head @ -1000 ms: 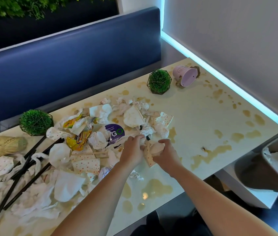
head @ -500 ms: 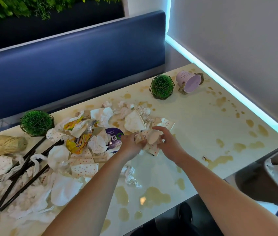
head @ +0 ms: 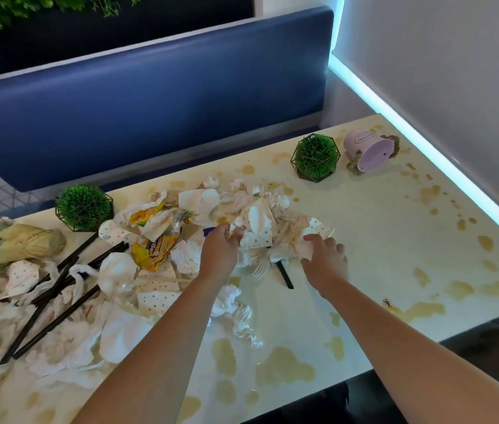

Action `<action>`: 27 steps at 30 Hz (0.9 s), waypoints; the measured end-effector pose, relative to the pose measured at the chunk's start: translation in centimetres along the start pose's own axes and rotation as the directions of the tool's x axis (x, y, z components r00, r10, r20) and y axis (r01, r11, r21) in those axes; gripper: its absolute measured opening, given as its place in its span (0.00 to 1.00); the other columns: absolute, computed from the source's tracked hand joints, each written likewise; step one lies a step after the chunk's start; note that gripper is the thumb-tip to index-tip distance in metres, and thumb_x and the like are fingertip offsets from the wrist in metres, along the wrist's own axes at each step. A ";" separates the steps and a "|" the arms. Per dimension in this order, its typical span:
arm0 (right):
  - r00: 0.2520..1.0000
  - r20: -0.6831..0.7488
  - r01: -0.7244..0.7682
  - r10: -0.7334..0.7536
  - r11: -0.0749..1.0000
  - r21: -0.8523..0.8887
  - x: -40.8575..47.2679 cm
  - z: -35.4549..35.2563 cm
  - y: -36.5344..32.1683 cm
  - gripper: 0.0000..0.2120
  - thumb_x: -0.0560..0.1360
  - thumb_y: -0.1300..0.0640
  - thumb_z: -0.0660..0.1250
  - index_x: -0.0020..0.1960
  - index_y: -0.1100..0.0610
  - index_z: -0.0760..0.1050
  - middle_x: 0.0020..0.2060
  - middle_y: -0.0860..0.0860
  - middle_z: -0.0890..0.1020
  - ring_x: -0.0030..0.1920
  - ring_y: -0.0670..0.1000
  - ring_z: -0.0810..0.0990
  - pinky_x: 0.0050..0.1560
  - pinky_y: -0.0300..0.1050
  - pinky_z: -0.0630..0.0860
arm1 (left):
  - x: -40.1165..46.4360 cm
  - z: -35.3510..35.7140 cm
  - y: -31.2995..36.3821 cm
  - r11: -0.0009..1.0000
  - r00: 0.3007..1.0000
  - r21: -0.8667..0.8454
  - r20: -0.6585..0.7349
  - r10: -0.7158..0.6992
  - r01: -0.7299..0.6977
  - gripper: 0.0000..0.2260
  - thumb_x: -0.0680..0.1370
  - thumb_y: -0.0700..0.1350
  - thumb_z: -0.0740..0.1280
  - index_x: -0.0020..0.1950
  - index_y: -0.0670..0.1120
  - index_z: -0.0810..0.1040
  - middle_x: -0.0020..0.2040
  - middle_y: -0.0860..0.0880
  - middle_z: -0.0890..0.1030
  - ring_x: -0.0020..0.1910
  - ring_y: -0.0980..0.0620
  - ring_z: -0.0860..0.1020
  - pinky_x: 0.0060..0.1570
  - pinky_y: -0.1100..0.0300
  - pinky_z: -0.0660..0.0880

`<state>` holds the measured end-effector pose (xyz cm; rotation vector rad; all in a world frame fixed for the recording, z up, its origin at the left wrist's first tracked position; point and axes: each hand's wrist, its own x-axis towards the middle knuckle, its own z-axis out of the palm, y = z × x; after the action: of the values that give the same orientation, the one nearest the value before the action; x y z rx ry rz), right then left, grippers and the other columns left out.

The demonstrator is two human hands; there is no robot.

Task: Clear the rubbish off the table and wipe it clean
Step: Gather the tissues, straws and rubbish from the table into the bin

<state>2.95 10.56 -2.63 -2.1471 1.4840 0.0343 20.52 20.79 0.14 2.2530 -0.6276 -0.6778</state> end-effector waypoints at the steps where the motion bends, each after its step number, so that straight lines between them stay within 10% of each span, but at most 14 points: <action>1: 1.000 -0.016 -0.011 0.012 1.000 0.029 0.0 0.3 0.0 0.24 0.77 0.59 0.62 0.71 0.48 0.64 0.64 0.54 0.71 0.64 0.56 0.66 0.63 0.48 0.65 | 0.1 -0.1 -0.2 1.000 1.000 -0.014 -0.009 -0.005 0.005 0.18 0.81 0.53 0.62 0.64 0.42 0.75 0.55 0.43 0.78 0.53 0.45 0.77 0.42 0.59 0.68; 16: 0.996 -0.035 -0.060 0.080 0.918 0.392 -0.2 0.7 -2.8 0.10 0.74 0.57 0.58 0.35 0.55 0.69 0.41 0.54 0.76 0.35 0.53 0.72 0.33 0.43 0.66 | 0.7 -0.6 -0.3 0.994 0.999 -0.103 -0.038 -0.030 0.026 0.20 0.78 0.56 0.67 0.65 0.47 0.74 0.62 0.48 0.77 0.58 0.46 0.78 0.57 0.49 0.76; 23: 0.985 0.175 -0.054 0.006 0.962 0.269 -0.8 1.0 -2.8 0.24 0.74 0.50 0.62 0.69 0.45 0.64 0.40 0.48 0.80 0.31 0.54 0.81 0.23 0.40 0.72 | 0.5 -0.8 -0.6 0.983 1.000 -0.185 -0.005 -0.018 0.017 0.18 0.78 0.50 0.69 0.65 0.45 0.73 0.59 0.51 0.75 0.43 0.56 0.78 0.41 0.61 0.78; 27: 0.980 0.197 -0.029 0.006 0.993 0.115 -1.0 1.7 -2.4 0.22 0.75 0.48 0.62 0.69 0.44 0.67 0.48 0.45 0.79 0.33 0.53 0.83 0.26 0.42 0.77 | 0.5 -0.9 -0.9 0.979 0.999 -0.201 0.034 -0.022 0.028 0.19 0.79 0.50 0.67 0.68 0.44 0.73 0.60 0.49 0.75 0.42 0.59 0.77 0.34 0.67 0.76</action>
<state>5.12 12.78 -2.80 -1.9760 1.3566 0.1574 21.63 21.50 -0.08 2.0690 -0.5218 -0.7557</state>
